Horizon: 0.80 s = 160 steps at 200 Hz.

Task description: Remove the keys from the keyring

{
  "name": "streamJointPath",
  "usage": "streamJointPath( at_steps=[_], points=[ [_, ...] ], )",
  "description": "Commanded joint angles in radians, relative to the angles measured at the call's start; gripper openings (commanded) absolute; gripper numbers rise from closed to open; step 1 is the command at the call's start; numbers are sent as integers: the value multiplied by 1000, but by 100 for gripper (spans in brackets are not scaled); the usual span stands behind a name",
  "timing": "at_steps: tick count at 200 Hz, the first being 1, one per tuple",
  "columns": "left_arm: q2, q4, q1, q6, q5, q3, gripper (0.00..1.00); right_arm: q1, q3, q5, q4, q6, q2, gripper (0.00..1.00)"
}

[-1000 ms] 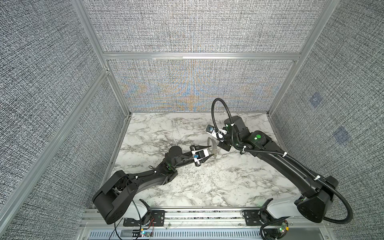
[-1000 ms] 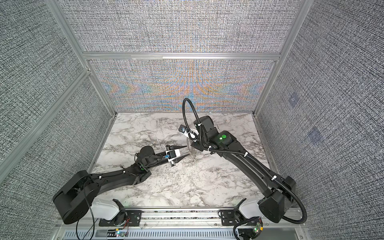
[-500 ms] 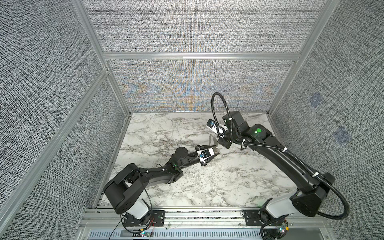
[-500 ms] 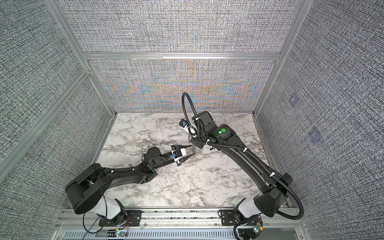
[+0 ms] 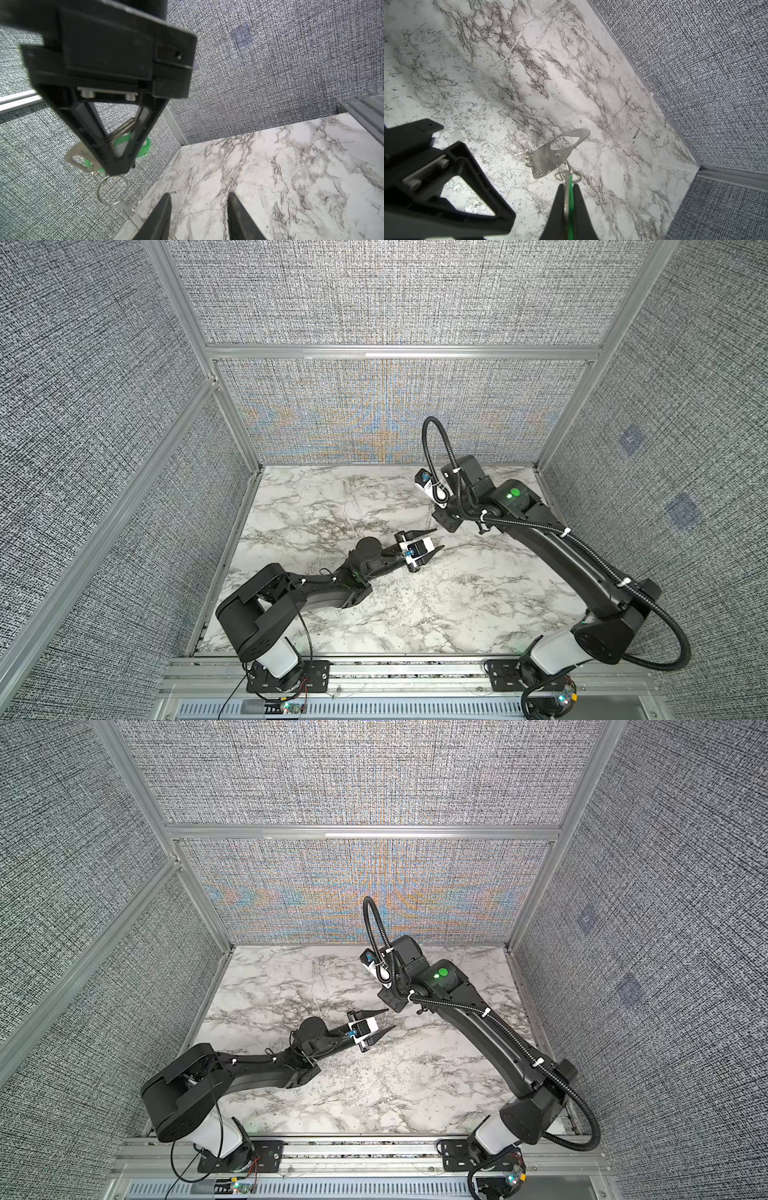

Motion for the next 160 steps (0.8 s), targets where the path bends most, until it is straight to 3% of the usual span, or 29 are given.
streamJointPath(
  at_steps=[1,53,106,160],
  points=[
    [3,57,-4,-7,-14,2,46,0,19,15,-36,42,4,0],
    [20,142,-10,-56,-115,-18,46,3,26,25,-65,55,2,0],
    [40,143,-26,-52,-132,6,46,11,29,18,-80,66,-2,0],
    [66,120,-41,-38,-248,43,46,19,27,10,-85,78,-9,0]
  ],
)
